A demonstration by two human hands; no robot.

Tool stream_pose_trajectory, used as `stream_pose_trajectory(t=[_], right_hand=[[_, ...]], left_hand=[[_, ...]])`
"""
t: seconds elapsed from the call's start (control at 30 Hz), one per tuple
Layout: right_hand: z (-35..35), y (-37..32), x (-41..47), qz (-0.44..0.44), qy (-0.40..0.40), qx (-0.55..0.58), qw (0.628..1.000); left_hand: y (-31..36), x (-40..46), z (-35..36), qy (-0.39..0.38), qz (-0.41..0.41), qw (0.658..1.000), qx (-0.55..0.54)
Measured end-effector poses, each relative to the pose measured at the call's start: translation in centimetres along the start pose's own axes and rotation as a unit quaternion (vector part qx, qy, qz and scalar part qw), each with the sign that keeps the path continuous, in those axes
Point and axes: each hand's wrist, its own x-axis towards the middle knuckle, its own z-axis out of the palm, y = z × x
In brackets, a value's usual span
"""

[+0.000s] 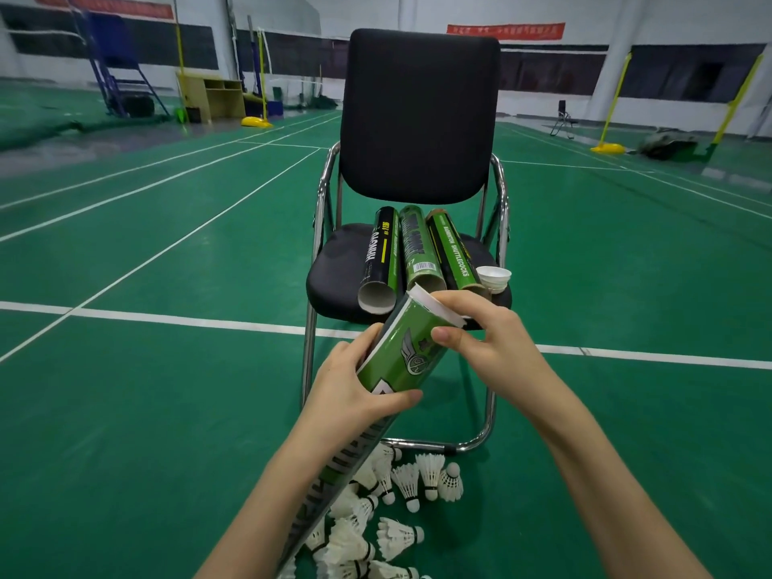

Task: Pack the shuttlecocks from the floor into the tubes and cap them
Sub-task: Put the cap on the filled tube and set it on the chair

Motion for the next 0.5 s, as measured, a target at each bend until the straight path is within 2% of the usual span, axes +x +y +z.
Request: stream_pose_trajectory(t=[0.27,0.5], right_hand=[[0.22,-0.14,-0.31,0.023,-0.018,0.021,0.999],[0.96,-0.23,-0.72,0.004,0.016,-0.01,1.0]], left_hand=[[-0.43,-0.19,-0.3,-0.002,-0.012,1.0,0.021],[-0.52,-0.34,-0.1,0.007,-0.016,1.0,0.023]])
